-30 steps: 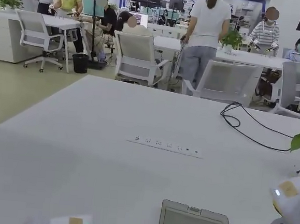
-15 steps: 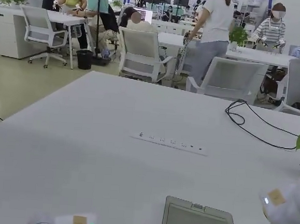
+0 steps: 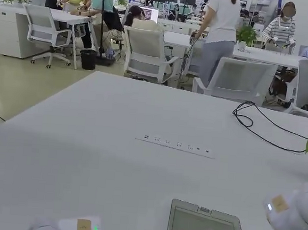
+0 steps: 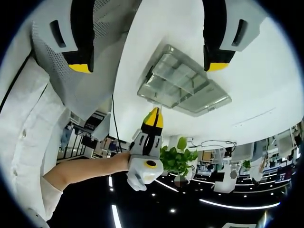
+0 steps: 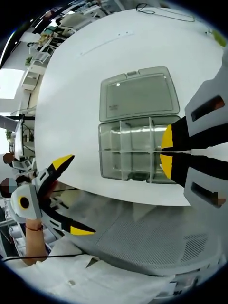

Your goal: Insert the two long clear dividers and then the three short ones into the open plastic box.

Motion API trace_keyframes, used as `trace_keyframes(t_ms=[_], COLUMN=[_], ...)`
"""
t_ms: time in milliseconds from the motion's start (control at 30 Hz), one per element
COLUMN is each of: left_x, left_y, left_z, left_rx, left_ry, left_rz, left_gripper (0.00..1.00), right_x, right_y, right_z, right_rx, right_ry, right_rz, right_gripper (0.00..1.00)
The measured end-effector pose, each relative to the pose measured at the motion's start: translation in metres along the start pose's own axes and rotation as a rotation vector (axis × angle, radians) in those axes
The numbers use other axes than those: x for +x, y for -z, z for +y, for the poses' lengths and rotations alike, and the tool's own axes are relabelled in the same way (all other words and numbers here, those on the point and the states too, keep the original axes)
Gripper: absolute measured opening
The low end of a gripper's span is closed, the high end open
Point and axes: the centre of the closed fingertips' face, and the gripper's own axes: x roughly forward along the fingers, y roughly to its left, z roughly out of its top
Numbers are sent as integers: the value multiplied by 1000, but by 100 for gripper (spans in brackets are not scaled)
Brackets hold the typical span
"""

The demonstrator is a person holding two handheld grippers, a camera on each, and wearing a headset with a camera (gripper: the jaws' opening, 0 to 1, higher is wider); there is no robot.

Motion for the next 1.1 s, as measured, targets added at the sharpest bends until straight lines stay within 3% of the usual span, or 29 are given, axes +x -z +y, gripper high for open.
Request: trace_keyframes(t_ms=[300, 533, 1100], left_x=[0, 0, -2], left_y=[-1, -2, -1], left_z=[-2, -3, -2], left_rx=[1, 0, -7], left_ry=[-1, -1, -1], left_rz=[-5, -11, -6], left_gripper=[98, 98, 97], right_x=[7, 8, 23], right_y=[4, 4, 11], right_z=[1, 1, 0], right_rx=[19, -7, -63], right_ry=[-4, -4, 1], right_rz=[-28, -54, -42], right_gripper=[3, 3, 3])
